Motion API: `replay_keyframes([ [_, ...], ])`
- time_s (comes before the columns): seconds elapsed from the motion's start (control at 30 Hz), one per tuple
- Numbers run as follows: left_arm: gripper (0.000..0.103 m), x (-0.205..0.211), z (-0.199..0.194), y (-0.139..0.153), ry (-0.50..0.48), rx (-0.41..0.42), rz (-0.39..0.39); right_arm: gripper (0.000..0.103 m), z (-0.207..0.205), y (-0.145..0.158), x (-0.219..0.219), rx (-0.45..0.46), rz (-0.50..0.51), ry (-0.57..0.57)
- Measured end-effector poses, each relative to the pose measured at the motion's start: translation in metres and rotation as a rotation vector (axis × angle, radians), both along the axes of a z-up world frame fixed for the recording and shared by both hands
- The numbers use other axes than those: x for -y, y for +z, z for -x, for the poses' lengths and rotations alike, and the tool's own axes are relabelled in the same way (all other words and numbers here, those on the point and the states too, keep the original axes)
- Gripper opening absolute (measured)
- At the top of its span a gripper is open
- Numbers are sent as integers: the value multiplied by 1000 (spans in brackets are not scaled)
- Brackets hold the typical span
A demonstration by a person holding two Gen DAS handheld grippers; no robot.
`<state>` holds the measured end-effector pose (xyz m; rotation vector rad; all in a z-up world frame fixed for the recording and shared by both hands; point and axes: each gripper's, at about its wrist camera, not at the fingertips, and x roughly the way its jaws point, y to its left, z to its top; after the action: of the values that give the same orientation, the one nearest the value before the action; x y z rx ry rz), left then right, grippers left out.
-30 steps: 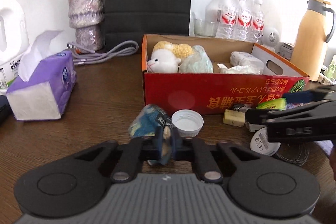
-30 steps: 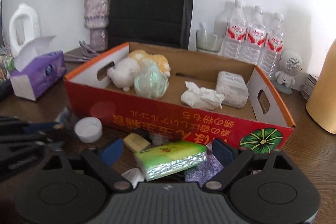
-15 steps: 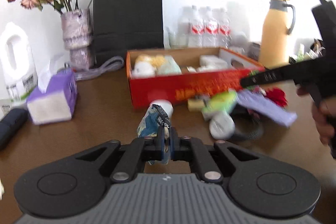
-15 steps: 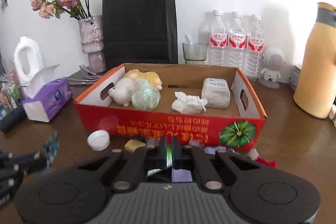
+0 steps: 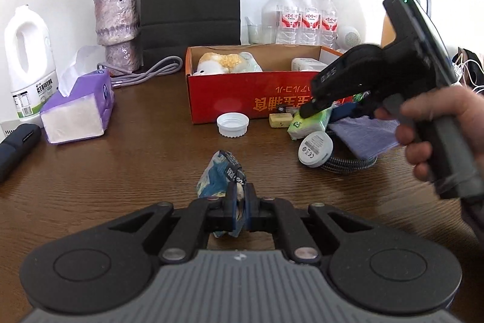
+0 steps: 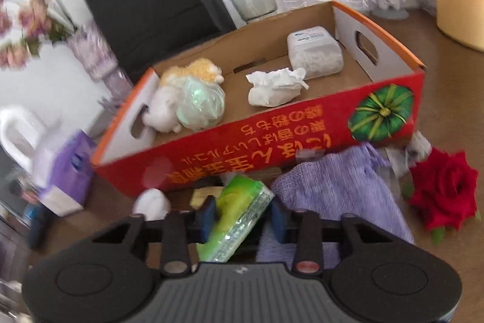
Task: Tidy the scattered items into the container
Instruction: 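Grasp the blue snack wrapper with the left tool while the right tool grasps the green tissue pack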
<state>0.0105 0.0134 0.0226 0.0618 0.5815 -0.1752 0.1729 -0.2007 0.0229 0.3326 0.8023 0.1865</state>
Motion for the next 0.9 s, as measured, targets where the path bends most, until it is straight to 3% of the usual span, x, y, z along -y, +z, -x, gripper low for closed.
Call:
replay_keyframes([
  [0.1, 6, -1, -1, 0, 4, -1, 5, 22, 8, 3, -10, 55, 53, 18],
  [0.13, 6, -2, -1, 0, 4, -1, 5, 15, 13, 8, -11, 81, 55, 18],
  [0.23, 6, -3, 4, 6, -13, 16, -17, 15, 39, 33, -12, 187, 90, 40],
  [0.33, 6, 2, 15, 10, -99, 30, -76, 15, 75, 62, 4, 262, 53, 115],
  [0.47, 7, 7, 37, 4, -223, -56, -63, 15, 125, 71, 21, 190, 24, 296],
  [0.5, 15, 7, 43, 2, -241, -74, -55, 15, 137, 65, 24, 151, 13, 337],
  [0.53, 34, 8, 48, 0, -251, -86, -45, 15, 149, 58, 27, 115, 13, 364],
  [0.6, 60, 6, 57, -1, -273, -95, -11, 16, 168, 43, 32, 43, 42, 373],
  [0.63, 68, 2, 59, -1, -272, -101, 24, 19, 174, 35, 36, 9, 64, 351],
  [0.73, 76, -7, 47, -1, -191, -145, 102, 33, 185, 20, 46, -56, 97, 236],
  [0.9, 76, -2, 13, 4, -63, -119, 93, 54, 191, 20, 45, -44, 145, 147],
])
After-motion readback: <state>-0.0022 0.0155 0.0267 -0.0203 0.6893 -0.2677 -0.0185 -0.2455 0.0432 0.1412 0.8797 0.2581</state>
